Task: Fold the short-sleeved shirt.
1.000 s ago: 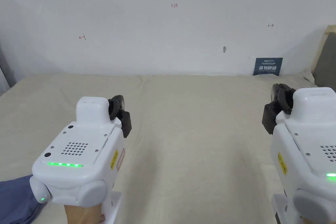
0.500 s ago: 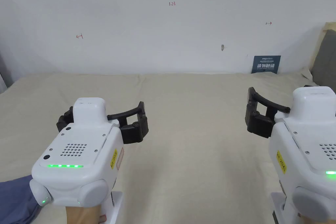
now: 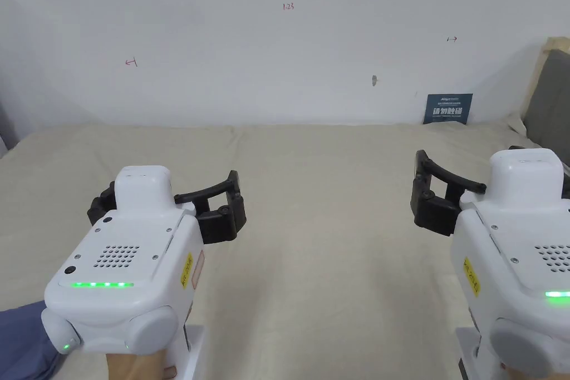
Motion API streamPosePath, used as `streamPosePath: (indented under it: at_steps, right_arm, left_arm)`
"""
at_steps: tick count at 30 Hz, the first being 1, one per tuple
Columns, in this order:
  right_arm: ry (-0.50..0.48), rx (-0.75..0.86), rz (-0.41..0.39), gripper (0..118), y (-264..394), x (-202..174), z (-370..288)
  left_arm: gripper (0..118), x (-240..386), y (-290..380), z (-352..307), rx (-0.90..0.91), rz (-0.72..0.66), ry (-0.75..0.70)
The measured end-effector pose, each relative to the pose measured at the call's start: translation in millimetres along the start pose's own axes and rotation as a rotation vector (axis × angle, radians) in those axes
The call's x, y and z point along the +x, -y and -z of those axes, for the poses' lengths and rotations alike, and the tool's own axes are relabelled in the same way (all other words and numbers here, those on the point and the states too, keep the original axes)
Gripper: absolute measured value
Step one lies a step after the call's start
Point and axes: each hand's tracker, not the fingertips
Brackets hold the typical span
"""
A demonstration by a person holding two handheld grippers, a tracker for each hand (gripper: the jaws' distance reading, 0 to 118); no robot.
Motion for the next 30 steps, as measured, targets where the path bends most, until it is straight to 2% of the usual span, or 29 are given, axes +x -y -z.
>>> streamPosePath:
  at_steps: [30]
  right_arm:
    - [0.000, 0.015, -0.005, 93, -4.5, -1.5, -3.6]
  left_arm:
    - [118, 1.0, -4.6, -3.7, 0.008, 0.000, 0.017]
